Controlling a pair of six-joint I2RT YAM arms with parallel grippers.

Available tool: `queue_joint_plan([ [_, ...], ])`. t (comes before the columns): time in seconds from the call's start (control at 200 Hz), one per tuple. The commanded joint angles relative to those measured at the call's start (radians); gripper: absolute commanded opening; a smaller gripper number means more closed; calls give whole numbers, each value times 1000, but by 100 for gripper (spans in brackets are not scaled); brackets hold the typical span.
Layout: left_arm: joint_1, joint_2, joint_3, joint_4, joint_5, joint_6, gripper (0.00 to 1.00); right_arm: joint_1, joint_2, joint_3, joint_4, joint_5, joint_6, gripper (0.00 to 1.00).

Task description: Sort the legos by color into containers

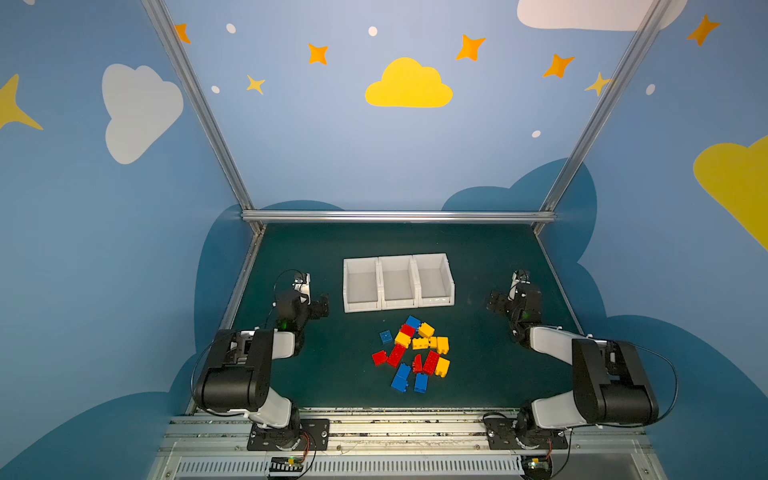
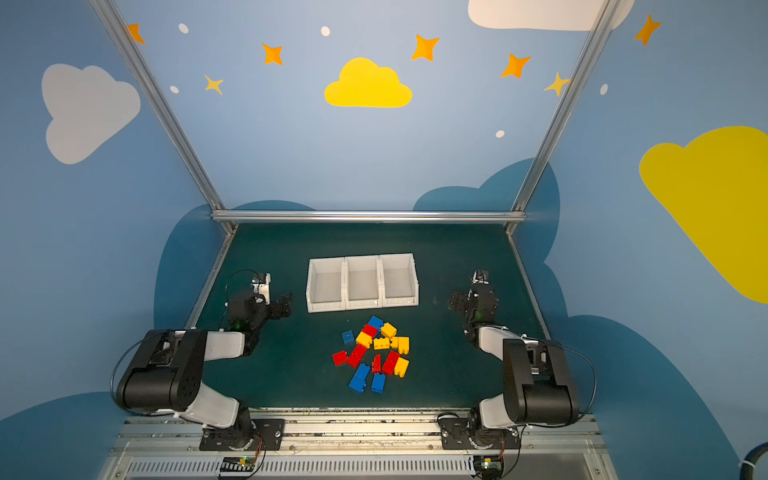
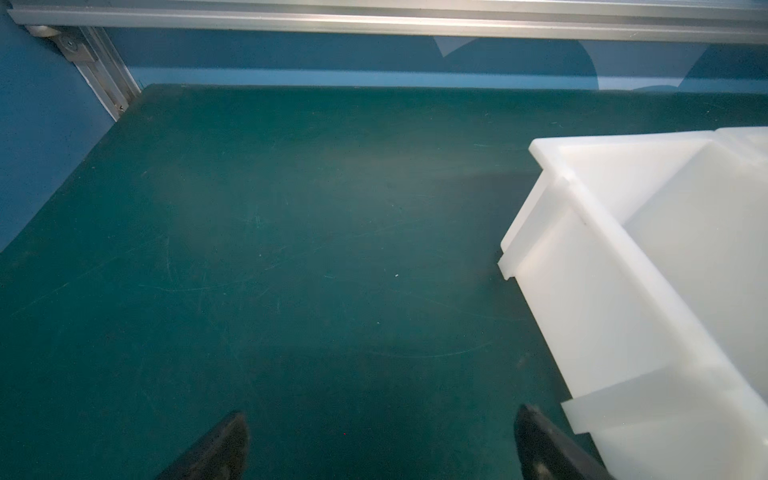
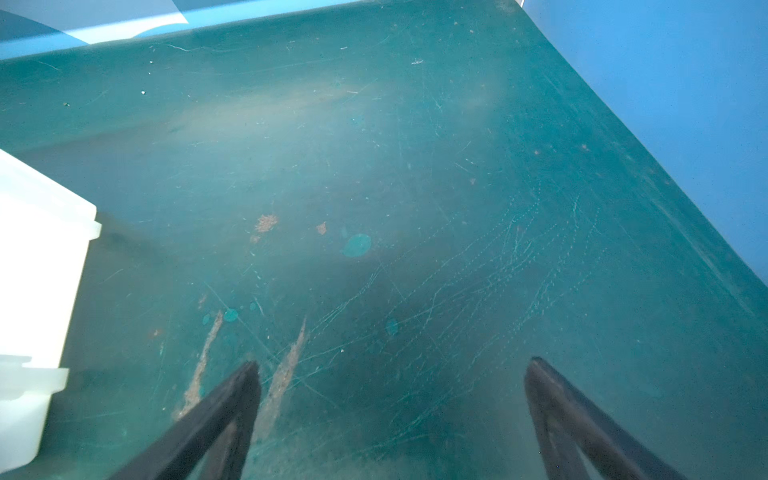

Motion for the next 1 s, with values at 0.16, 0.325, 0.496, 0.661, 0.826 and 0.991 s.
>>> queue_joint_plan([
  [0.16, 4, -15, 22, -7, 19, 7, 99, 2, -10, 14, 11, -6, 5, 99],
  [0.325, 3, -18, 21, -4, 19, 7, 99, 1, -11, 11, 12, -4, 5, 99],
  [0.496, -8, -96, 26, -62, 9, -8, 99, 38, -134, 46, -122, -64, -86, 99],
  [0.661, -60, -314, 258, -694, 44, -108, 99, 147, -360, 221, -632, -66, 93, 96],
  [0.826, -149, -444, 265, -907, 139, -206, 99, 280, -471, 250, -872, -169, 234, 95],
  [0.991, -263, -559, 185, -991, 189, -289, 99, 448, -474, 247, -1060, -137, 427, 95],
])
